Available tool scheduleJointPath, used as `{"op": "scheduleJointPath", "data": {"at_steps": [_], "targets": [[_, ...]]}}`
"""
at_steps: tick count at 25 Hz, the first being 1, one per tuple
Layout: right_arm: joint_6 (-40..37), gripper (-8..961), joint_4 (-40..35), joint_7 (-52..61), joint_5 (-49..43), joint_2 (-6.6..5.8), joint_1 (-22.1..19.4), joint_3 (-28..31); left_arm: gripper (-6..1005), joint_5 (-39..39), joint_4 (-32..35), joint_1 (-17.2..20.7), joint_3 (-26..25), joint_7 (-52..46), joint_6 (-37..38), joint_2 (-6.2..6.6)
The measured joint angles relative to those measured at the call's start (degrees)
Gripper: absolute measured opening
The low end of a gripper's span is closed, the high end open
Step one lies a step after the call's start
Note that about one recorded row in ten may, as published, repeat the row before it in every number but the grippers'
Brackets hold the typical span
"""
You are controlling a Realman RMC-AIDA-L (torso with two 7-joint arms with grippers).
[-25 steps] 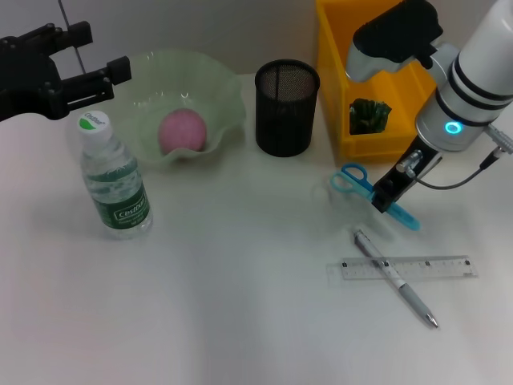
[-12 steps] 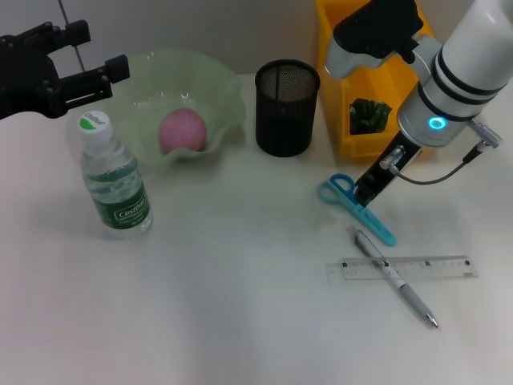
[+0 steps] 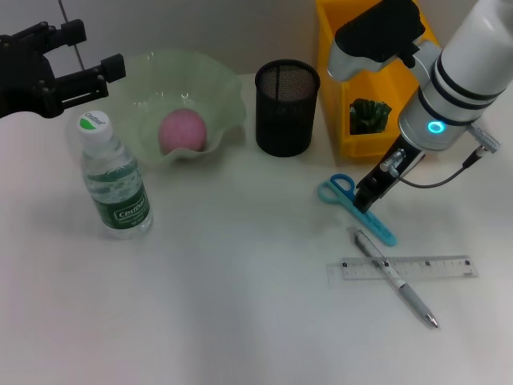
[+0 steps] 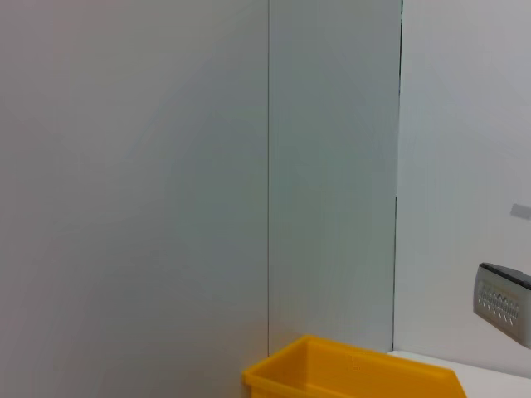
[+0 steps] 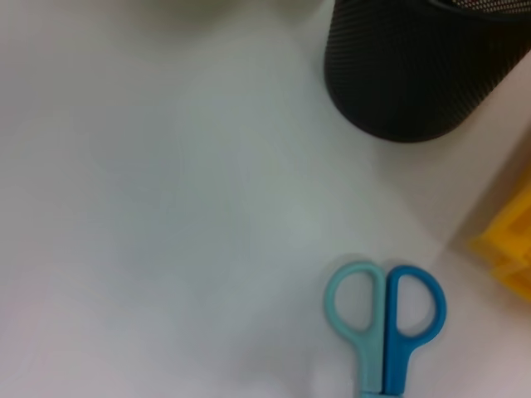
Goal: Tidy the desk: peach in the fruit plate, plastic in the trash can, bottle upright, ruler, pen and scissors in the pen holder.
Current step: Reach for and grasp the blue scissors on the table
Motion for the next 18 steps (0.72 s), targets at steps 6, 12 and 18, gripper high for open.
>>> {"op": "scheduleJointPath", "data": {"at_steps": [6, 12, 18], "targets": [[2.88, 427, 4.13, 0.67, -0.33, -0.12, 0.99, -0.33, 805, 0.0, 0.0, 0.03, 0.12, 0.01, 0.02, 0.0], [4.37, 435, 7.03, 1.23, -0.96, -0.01, 2.19, -0.87, 805, 0.0, 0.01, 0.03, 0.29, 0.01, 0.02, 0.0], [5.32, 432, 7.6, 1.33, -0.93, 0.11, 2.34, -0.9, 806, 0.0, 0.02, -0.05, 0.43, 0.01, 0.01, 0.0]]}}
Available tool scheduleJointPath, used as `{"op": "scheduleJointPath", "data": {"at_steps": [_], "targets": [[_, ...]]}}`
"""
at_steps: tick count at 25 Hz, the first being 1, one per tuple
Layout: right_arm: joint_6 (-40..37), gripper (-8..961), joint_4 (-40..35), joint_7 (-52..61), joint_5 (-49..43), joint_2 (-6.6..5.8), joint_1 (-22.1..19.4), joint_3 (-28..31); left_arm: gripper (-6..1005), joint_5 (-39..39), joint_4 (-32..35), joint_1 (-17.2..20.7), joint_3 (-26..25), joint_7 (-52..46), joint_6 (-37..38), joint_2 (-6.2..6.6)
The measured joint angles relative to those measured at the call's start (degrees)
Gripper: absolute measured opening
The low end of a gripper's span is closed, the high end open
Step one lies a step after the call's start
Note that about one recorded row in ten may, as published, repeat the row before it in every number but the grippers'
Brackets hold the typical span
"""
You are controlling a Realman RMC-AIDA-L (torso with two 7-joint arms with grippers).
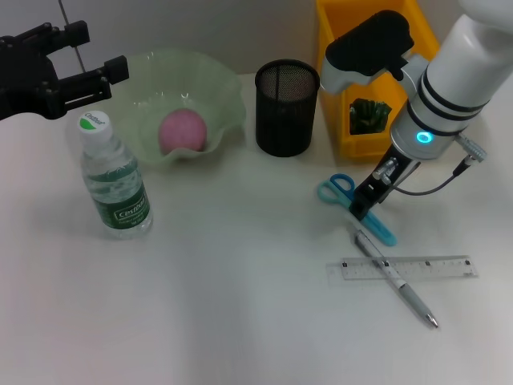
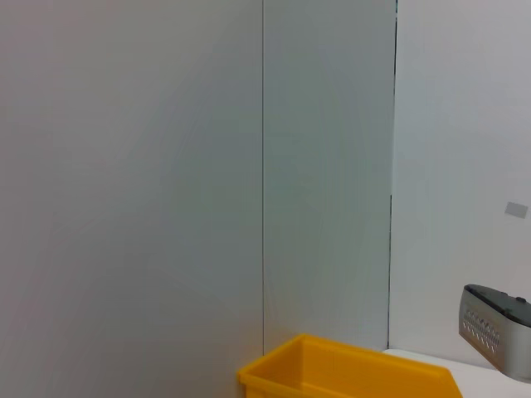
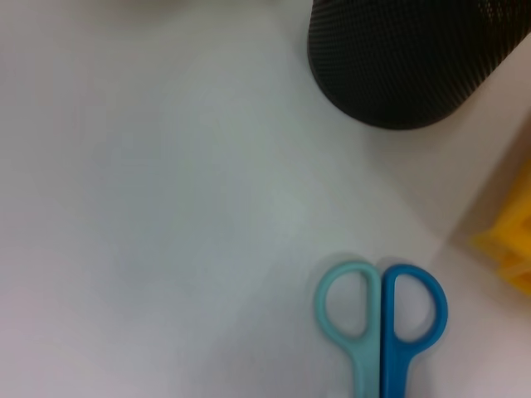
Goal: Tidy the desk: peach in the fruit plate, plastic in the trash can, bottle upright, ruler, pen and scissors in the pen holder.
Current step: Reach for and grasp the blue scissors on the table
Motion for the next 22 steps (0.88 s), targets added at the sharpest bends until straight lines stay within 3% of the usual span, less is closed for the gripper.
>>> {"op": "scheduleJointPath", "data": {"at_steps": [22], "targets": [[2.02, 426, 2.85, 0.15, 0.78, 0.23, 0.37, -0.16, 806, 0.0, -0.02, -0.04, -0.06, 0.0, 0.0, -0.04]]}}
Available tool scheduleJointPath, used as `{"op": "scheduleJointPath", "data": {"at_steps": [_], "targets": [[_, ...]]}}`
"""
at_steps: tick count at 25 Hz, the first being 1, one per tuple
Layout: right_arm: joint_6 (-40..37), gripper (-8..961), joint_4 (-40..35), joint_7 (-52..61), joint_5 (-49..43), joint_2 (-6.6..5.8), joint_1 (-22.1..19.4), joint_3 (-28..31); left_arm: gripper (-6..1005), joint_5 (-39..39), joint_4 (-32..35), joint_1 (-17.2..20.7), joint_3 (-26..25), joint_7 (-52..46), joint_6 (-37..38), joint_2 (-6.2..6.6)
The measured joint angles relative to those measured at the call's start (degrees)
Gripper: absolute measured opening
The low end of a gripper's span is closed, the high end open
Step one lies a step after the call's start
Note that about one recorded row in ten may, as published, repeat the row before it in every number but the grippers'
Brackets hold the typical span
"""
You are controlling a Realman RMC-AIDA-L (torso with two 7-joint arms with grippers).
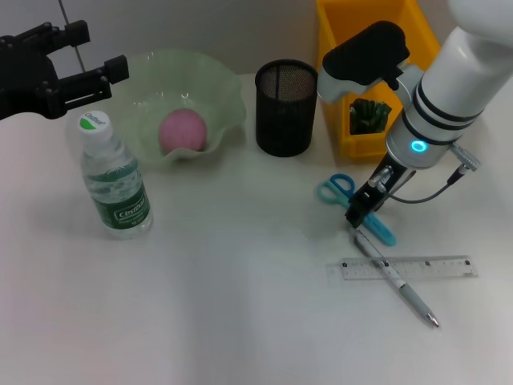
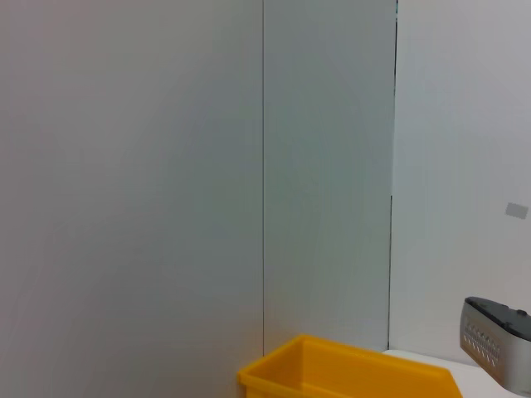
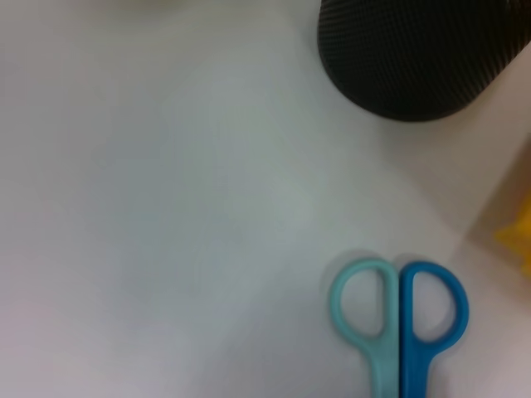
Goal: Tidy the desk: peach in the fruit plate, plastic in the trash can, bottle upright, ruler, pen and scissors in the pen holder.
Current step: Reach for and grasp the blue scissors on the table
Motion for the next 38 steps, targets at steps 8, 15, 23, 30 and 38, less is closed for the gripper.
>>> {"op": "scheduleJointPath", "data": {"at_steps": [8, 15, 23, 30, 38], "targets": [[0.0, 420, 0.33, 0.01, 0.05, 0.0, 0.11, 0.0, 805, 0.0, 0.0, 0.05, 0.07, 0.27, 0.0, 0.04], [-0.01, 406, 0.37, 0.01, 0.05, 0.0, 0.17, 0.01, 805, 0.0, 0.0, 0.08, -0.01, 0.4, 0.0, 0.04], [-0.12, 277, 0.6, 0.01, 0.05, 0.0, 0.18, 0.0, 805, 0.0, 0.01, 0.04, 0.06, 0.44, 0.1, 0.01], [-0.37, 212, 0.63, 0.09, 0.05, 0.0, 0.17, 0.01, 805, 0.0, 0.04, 0.01, 0.07, 0.44, 0.19, -0.02], [-0.53, 201, -0.73, 0.09, 0.19, -0.04, 0.18, -0.03, 805, 0.0, 0.0, -0.09, -0.09, 0.44, 0.57, -0.12]]}}
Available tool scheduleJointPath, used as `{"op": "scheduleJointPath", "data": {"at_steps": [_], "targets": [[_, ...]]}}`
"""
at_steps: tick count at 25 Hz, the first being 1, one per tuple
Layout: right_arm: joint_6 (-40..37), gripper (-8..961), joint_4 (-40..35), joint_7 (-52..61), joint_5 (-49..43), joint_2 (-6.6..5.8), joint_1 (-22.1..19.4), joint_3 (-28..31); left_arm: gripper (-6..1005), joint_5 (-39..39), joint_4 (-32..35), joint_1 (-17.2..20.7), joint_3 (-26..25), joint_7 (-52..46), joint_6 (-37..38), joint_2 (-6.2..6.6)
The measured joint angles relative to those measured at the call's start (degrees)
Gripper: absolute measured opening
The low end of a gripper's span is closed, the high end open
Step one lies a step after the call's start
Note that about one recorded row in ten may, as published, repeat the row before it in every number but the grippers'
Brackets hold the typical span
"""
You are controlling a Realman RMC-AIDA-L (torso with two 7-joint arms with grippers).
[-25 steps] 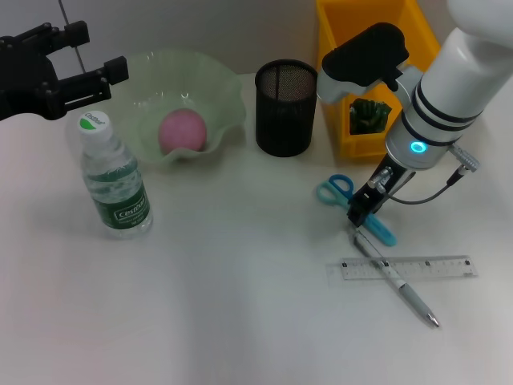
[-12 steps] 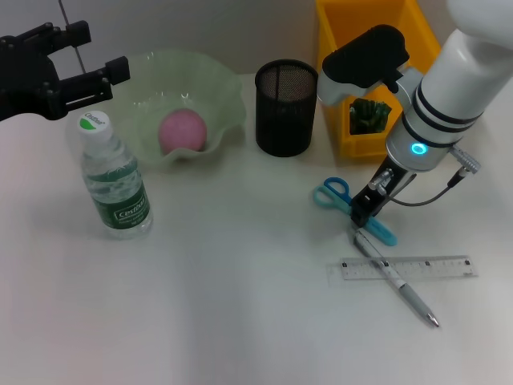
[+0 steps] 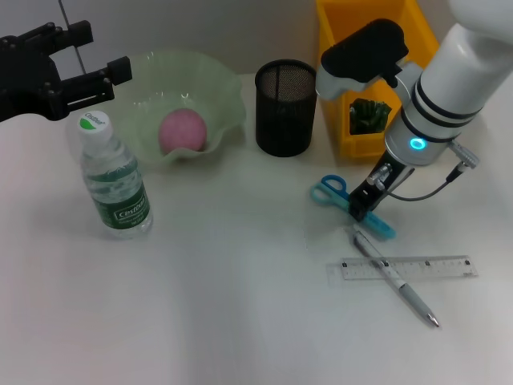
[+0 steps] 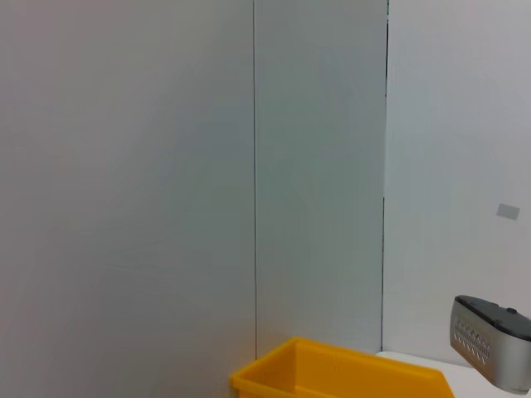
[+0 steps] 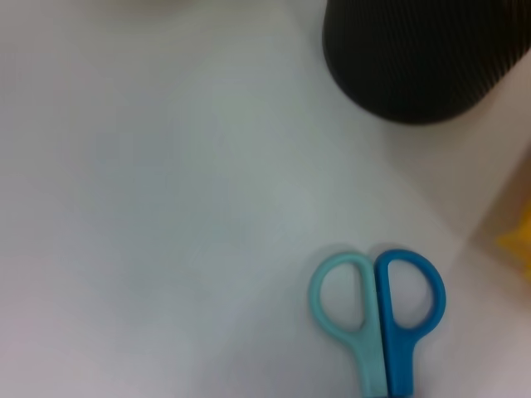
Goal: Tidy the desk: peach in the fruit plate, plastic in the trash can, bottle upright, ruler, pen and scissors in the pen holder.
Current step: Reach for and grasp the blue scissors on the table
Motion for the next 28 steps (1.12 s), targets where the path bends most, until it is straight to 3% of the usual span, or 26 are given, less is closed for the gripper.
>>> {"op": "scheduleJointPath", "data": {"at_steps": [10, 13, 18, 23, 28], "targets": [[-0.57, 184, -4.14, -3.37, 4.97, -0.01, -0.56, -1.27, 805, 0.0, -0.01, -0.23, -0.13, 0.0, 0.14, -0.02], [-0.36, 178, -5.8, -3.33, 5.51, 0.02, -0.63, -3.97, 805, 0.0, -0.01, -0.24, -0.16, 0.0, 0.14, -0.01], [-0.28, 151, -5.84, -2.9, 5.65, 0.03, -0.55, -4.16, 805, 0.0, -0.01, -0.2, -0.2, 0.0, 0.14, -0.01], [0.3, 186, -4.62, -1.16, 5.01, -0.18, -0.78, -4.04, 805, -0.22, -0.01, -0.09, -0.07, 0.0, 0.14, -0.01], [1.52, 423, -3.54, -0.75, 4.72, -0.11, -0.9, -4.23, 806, -0.5, -0.01, 0.07, 0.15, 0.0, 0.25, -0.02]]}}
